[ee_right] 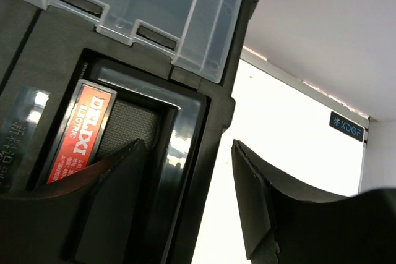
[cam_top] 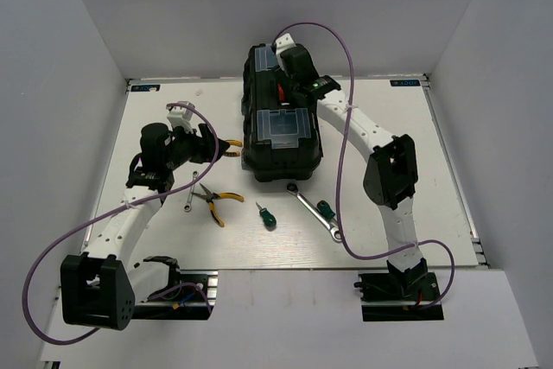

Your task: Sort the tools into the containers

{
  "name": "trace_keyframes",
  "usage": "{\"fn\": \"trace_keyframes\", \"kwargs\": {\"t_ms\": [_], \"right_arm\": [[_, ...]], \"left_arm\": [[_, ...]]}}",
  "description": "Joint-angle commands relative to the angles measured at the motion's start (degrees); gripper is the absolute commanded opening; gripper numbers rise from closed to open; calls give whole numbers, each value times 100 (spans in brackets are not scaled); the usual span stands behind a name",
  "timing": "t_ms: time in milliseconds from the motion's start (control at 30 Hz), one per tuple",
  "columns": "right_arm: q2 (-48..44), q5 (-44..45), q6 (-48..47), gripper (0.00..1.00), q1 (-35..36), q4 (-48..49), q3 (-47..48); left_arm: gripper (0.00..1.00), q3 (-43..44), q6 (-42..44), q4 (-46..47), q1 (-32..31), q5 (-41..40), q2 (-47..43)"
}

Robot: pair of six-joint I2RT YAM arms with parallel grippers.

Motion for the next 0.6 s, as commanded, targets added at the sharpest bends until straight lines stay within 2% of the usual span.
{"fn": "trace_keyframes", "kwargs": {"t_ms": [0, 133, 267, 567], "right_arm": [[111, 378, 198, 64, 22, -210, -52], [137, 948, 286, 64, 92, -316, 27], [93, 1283, 277, 60, 162, -272, 18], [-13, 1784, -496, 57, 347, 544, 141]], "left_arm": [[77, 190, 45, 105, -11, 117, -152], [77, 190, -8, 105, -11, 117, -205], [77, 190, -8, 105, -11, 117, -257], [77, 190, -8, 105, -11, 117, -258]]}}
